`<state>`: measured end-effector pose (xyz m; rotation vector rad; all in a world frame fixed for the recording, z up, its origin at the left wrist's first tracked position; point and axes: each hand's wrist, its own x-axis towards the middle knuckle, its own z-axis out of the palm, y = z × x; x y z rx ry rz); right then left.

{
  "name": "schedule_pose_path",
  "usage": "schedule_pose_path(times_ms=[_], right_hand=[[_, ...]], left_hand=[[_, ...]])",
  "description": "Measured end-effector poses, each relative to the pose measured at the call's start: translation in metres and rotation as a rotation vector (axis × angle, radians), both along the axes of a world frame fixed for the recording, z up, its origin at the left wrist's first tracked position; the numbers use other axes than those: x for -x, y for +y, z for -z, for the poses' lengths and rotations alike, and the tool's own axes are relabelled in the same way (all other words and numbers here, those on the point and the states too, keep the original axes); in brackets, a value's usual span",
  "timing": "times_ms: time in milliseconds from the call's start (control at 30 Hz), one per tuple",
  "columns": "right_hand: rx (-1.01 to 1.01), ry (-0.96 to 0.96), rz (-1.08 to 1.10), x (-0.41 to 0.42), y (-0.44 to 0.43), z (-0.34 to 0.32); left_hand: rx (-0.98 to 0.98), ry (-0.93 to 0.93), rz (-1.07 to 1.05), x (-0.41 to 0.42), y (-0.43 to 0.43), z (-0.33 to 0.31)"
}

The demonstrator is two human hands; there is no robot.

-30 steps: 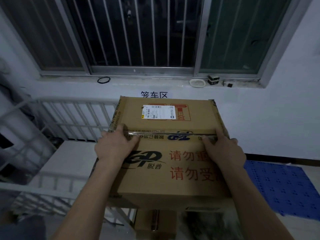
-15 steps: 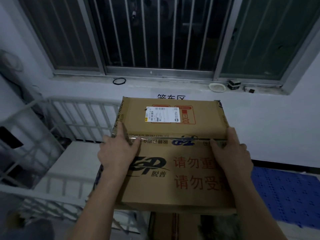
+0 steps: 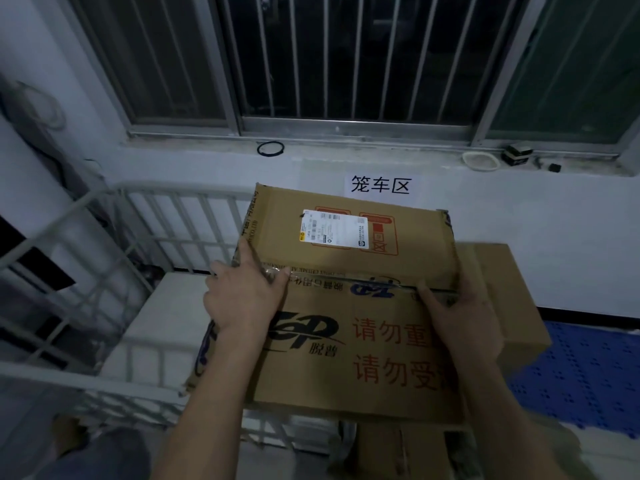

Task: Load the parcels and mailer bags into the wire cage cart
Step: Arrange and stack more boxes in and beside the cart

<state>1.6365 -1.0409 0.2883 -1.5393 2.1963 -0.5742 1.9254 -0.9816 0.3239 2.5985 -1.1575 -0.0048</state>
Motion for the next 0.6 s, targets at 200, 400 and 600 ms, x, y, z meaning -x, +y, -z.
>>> schedule_pose_path(times_ms=[200,400,600], right_hand=[[-0.068,-0.026,-0.020,-0.017,0.003,0.011],[-0.108,-0.072,0.035,-0.040,0.009,0.027],[-0.085,-0.006,0.077,-0.078,0.003,0.029]], left_hand=[[-0.061,0.004,-0.063,-0.013,0.002,0.005],[-0.040,-0.043,-0.138,-0.028,0.008,0.006],[-0.009,-0.020,-0.098,-0.065,-0.006,0.019]])
